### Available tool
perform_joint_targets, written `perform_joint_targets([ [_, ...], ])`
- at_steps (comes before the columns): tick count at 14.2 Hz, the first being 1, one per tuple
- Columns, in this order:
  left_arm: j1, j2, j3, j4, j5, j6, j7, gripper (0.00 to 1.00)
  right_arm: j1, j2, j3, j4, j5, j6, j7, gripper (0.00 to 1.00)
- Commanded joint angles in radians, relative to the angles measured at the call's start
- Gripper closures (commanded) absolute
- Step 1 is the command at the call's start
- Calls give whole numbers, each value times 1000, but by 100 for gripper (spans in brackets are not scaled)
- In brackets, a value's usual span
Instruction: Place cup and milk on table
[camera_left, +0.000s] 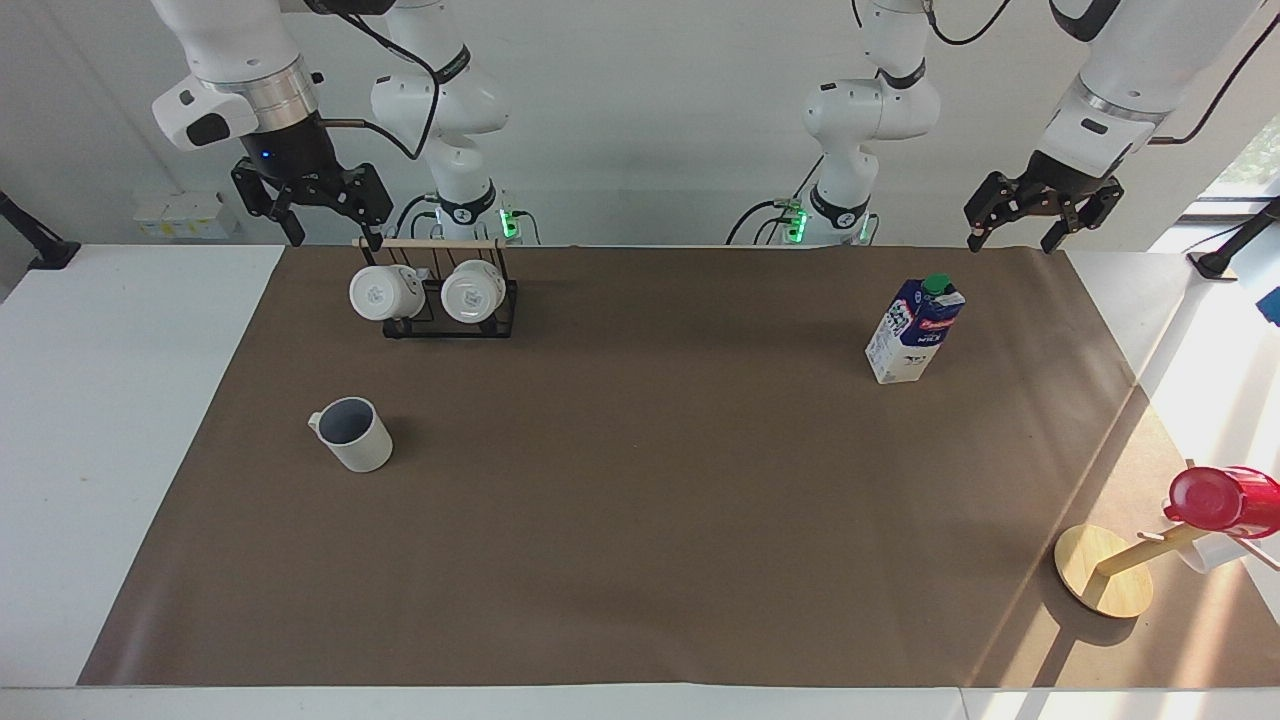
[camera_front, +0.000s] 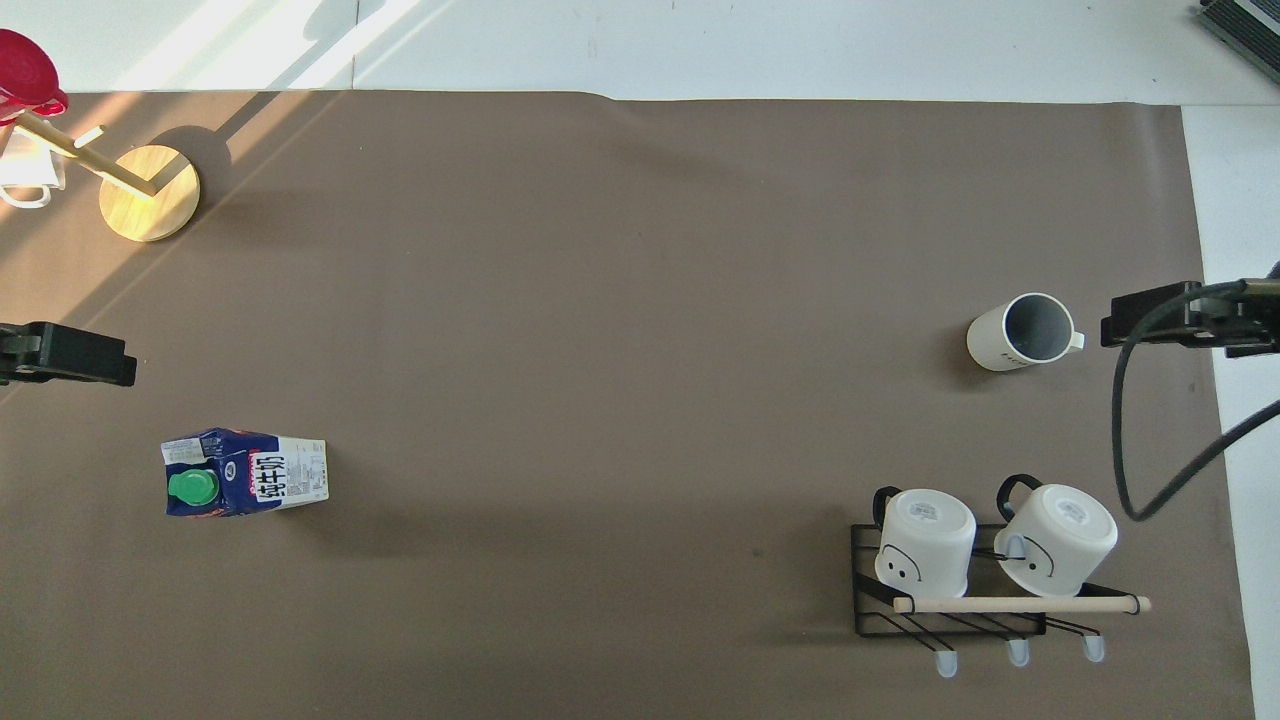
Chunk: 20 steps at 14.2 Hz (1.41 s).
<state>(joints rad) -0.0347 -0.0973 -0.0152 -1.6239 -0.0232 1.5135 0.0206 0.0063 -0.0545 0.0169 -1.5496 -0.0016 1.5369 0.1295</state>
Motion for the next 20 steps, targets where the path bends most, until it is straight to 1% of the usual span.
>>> perform_joint_targets([
  [1, 6, -7, -6, 10, 15, -24, -7, 0, -9, -19, 5, -27, 9, 23, -24, 0],
  [6, 6, -7, -5, 10, 15, -24, -10, 0, -19, -18, 3, -46, 8, 35, -22, 0],
  [8, -5, -9, -6, 9, 15, -26, -10, 0, -23, -31, 3, -99, 8, 84, -27, 0],
  [10, -7, -9, -9, 6, 15, -27, -8, 0, -40, -34, 3, -132, 6, 112, -28, 0],
  [12, -7, -13, -9, -2, 14, -27, -5, 0, -51, -37, 2, -193, 6, 187, -25, 0],
  [13, -7, -34, -9, -32, 14, -27, -1, 0, -60, -36, 2, -225, 6, 219, -19, 0],
  [14, -7, -80, -9, -100, 14, -18, 2, 0, -71, -36, 2, -257, 6, 251, -19, 0],
  [16, -7, -194, -9, -277, 14, 34, 2, 0, -85, -34, 2, -320, 6, 320, -18, 0],
  [17, -7, -263, -9, -381, 14, 93, 2, 0, -94, -30, 0, -357, 6, 363, -15, 0],
  [18, -8, -303, -9, -452, 14, 135, 2, 0, -110, -25, 1, -391, 6, 406, -8, 0],
  [19, -7, -312, -9, -486, 14, 149, 4, 0, -118, -21, 2, -426, 6, 449, 2, 0],
  [20, -7, -312, -9, -499, 14, 157, 4, 0, -129, -12, 0, -464, 6, 494, 8, 0],
])
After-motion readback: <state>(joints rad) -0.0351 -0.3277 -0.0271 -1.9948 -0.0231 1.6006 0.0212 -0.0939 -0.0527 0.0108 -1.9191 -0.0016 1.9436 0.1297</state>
